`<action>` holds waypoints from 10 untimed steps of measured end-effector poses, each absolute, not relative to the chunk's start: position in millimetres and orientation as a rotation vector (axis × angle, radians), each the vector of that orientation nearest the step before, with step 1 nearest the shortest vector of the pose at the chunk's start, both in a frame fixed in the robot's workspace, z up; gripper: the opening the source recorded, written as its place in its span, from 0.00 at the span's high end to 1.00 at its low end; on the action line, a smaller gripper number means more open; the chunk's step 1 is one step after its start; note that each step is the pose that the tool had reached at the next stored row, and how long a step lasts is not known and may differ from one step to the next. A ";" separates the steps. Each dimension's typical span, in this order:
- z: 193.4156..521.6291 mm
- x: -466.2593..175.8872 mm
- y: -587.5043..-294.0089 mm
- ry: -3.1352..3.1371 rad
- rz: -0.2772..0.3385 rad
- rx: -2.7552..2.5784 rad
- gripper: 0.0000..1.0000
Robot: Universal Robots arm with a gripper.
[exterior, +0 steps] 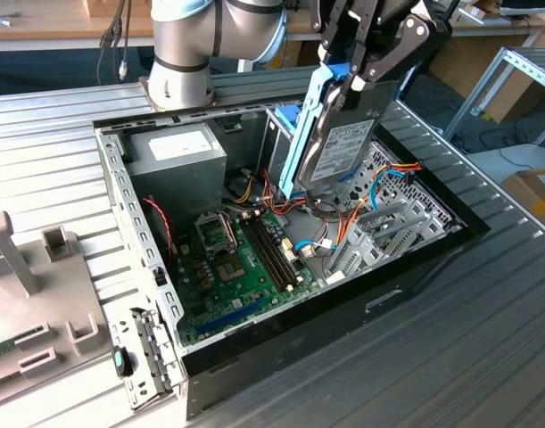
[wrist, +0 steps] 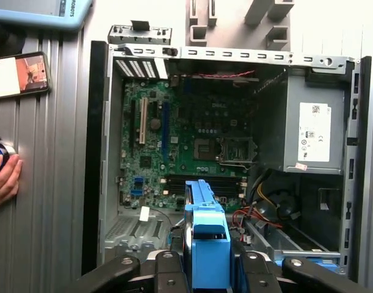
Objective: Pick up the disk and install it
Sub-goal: 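Insert the disk into the insertion slot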
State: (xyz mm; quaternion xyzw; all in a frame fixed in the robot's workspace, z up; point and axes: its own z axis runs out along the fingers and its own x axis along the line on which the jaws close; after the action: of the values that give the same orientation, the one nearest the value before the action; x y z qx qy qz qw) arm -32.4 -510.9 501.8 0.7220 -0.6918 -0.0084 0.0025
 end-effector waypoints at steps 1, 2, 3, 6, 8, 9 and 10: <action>501.8 -32.4 -511.9 -2.170 -0.026 2.264 0.63; 501.7 -32.4 -513.3 -2.169 -0.024 2.264 0.63; 501.6 -32.3 -515.2 -2.168 -0.023 2.263 0.63; 501.5 -32.3 -517.1 -2.167 -0.020 2.262 0.63; 501.5 -32.3 -517.3 -2.167 -0.020 2.262 0.63; 501.6 -32.3 -518.2 -2.167 -0.020 2.262 0.63; 501.6 -32.3 -519.5 -2.167 -0.020 2.262 0.63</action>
State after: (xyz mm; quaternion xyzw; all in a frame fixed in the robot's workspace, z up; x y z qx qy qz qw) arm -32.3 -519.5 501.6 0.7220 -0.6918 -0.0064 0.0047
